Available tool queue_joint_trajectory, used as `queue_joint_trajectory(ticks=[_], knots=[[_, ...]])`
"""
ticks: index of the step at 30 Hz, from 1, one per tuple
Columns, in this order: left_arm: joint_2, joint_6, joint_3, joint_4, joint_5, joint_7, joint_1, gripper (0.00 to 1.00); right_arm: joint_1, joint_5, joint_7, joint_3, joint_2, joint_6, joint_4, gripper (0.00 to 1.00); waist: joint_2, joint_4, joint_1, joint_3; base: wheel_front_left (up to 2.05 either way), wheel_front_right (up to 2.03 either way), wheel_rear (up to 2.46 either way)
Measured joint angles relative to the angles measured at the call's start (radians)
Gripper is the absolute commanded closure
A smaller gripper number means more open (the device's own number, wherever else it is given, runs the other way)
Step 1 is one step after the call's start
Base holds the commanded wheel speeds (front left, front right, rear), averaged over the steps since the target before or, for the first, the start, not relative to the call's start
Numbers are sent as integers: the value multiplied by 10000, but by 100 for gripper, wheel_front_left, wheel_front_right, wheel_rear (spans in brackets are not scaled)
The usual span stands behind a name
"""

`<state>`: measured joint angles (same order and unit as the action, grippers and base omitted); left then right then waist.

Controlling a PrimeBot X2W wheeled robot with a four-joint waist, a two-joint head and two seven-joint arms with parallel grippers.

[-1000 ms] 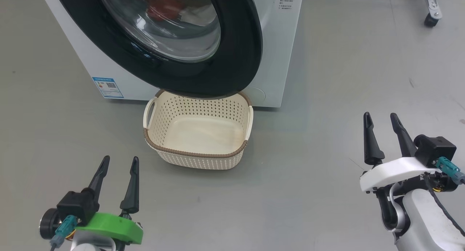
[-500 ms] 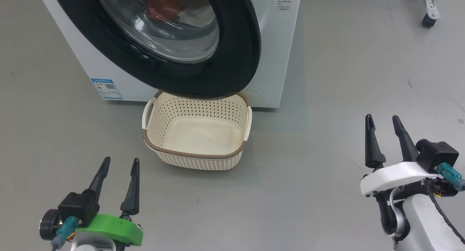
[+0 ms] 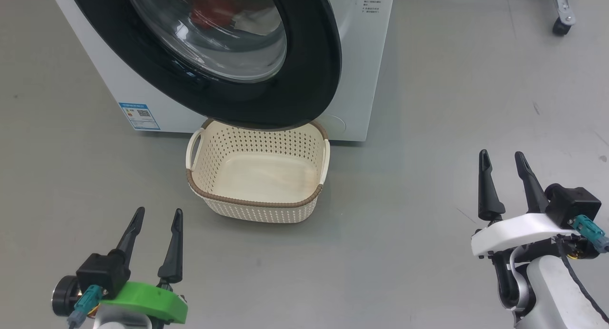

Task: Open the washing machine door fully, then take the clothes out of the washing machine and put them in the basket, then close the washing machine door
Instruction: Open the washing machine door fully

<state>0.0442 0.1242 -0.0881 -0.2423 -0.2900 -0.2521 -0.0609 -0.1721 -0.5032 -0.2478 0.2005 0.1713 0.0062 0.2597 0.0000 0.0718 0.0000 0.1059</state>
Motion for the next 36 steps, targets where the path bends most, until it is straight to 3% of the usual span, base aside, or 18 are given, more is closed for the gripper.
queue_joint_trajectory(ticks=[26, 36], knots=[[-4, 0, -90, 31, 27, 0, 4, 0, 176, 401, 0, -270, -134, 142, -121, 0, 0, 97, 0, 102, 0, 0, 0], [-6, 0, -431, 178, 29, 0, -7, 0, -193, 598, 0, -336, 201, 280, -291, 0, 0, 246, 0, 483, 0, 0, 0]])
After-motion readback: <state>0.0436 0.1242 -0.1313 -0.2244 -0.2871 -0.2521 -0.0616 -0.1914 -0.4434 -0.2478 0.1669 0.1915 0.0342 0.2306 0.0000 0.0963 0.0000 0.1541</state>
